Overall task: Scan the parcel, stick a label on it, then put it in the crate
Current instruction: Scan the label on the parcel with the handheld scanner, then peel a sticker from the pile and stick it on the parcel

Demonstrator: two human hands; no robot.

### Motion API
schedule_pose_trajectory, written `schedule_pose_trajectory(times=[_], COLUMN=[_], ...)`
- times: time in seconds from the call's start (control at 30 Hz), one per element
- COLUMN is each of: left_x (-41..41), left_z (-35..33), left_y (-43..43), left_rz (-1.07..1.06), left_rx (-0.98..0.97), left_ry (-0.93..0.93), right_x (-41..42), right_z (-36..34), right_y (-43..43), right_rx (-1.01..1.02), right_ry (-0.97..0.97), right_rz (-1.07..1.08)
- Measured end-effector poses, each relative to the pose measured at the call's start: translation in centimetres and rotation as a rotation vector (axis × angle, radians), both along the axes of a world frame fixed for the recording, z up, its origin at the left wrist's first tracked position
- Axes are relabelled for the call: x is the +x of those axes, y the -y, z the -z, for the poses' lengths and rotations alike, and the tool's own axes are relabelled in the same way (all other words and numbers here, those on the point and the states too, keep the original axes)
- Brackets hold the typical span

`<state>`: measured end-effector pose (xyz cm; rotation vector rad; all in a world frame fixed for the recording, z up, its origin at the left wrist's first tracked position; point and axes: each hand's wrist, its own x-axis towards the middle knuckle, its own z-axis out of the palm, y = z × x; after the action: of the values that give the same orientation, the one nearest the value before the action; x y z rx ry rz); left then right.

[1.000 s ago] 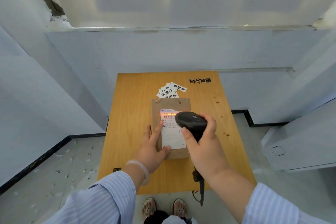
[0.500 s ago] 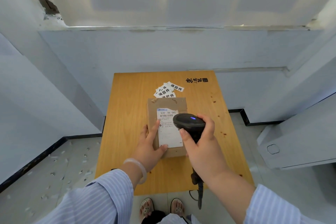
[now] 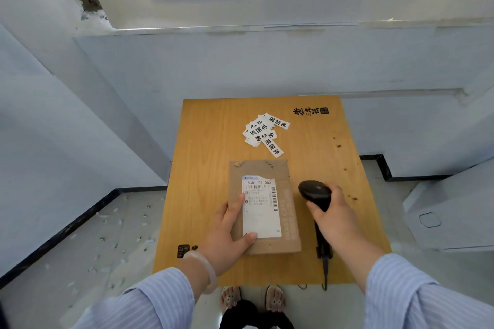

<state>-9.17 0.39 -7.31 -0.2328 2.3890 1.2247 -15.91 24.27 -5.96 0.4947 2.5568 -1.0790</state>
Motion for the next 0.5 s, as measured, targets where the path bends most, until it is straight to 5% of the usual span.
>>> schedule_pose_trajectory(times=[0.37,0.5], left_x=[-1.5,-4.9], left_z=[0.0,-1.3], left_y=[1.5,3.1], left_rz=[-0.066,-0.159], left_rx=[0.010,0.001], left_ry=[0.029,-0.023], right_x=[-1.4,-3.7], right_z=[1.8,0.4], right_y=[-0.5,-1.3], right_rx=[0.013,0.237], right_ry=[0.127,0.019], right_rz=[-0.044,-0.115])
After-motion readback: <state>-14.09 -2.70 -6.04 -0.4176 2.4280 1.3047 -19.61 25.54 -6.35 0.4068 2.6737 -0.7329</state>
